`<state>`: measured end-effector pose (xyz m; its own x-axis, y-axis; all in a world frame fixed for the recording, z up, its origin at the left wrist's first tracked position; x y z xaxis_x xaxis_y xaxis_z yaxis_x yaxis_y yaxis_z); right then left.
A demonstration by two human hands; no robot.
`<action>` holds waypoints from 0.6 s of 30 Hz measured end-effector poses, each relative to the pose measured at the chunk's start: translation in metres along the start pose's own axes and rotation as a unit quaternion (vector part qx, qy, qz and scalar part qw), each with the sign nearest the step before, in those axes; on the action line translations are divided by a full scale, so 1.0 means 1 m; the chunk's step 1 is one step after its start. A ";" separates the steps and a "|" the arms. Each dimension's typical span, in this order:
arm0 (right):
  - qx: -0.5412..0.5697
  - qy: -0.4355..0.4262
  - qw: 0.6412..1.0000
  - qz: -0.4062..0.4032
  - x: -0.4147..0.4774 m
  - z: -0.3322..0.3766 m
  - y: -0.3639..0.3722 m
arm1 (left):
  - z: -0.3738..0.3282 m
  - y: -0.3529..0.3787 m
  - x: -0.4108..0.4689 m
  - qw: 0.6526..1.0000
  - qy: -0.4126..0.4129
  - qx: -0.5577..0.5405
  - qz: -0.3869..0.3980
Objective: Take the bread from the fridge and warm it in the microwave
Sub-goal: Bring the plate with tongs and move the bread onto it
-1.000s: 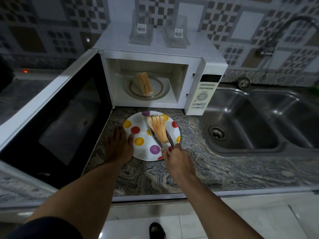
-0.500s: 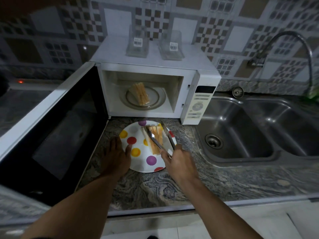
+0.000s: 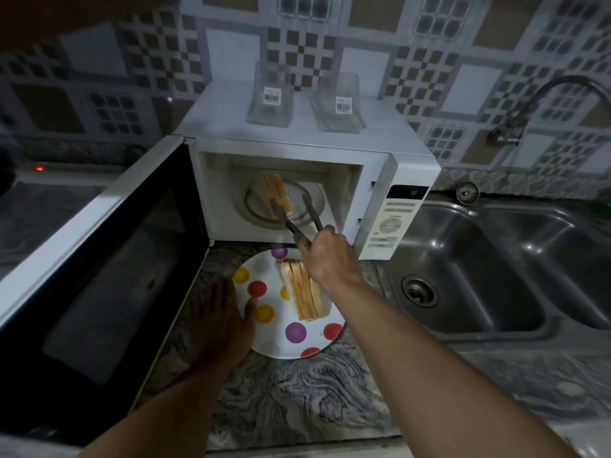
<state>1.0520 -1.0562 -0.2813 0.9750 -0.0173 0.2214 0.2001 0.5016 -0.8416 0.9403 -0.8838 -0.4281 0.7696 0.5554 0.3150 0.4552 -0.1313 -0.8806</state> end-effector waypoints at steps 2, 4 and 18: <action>0.008 0.011 1.000 0.012 0.016 0.007 0.007 | 0.000 0.001 0.001 1.000 0.003 -0.006 -0.007; 0.020 0.029 0.999 0.026 0.028 0.011 0.016 | 0.000 0.002 0.002 1.000 0.003 -0.009 -0.017; 0.004 0.038 0.998 0.045 0.065 0.032 0.060 | 0.002 0.001 0.005 1.000 -0.015 -0.007 -0.023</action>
<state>1.1242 -0.9998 -0.3020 0.9935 -0.0373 0.1078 0.1117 0.5117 -0.8519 0.9438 -0.8794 -0.4276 0.7342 0.5853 0.3440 0.4962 -0.1168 -0.8603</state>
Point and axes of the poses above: each hand's wrist, its own x-axis towards the middle knuckle, its own y-axis out of the palm, z = x × y, the point moved 6 cm from there along x, towards the middle knuckle, and after that the axes turned 15 degrees about -z, right-handed, at the moved point
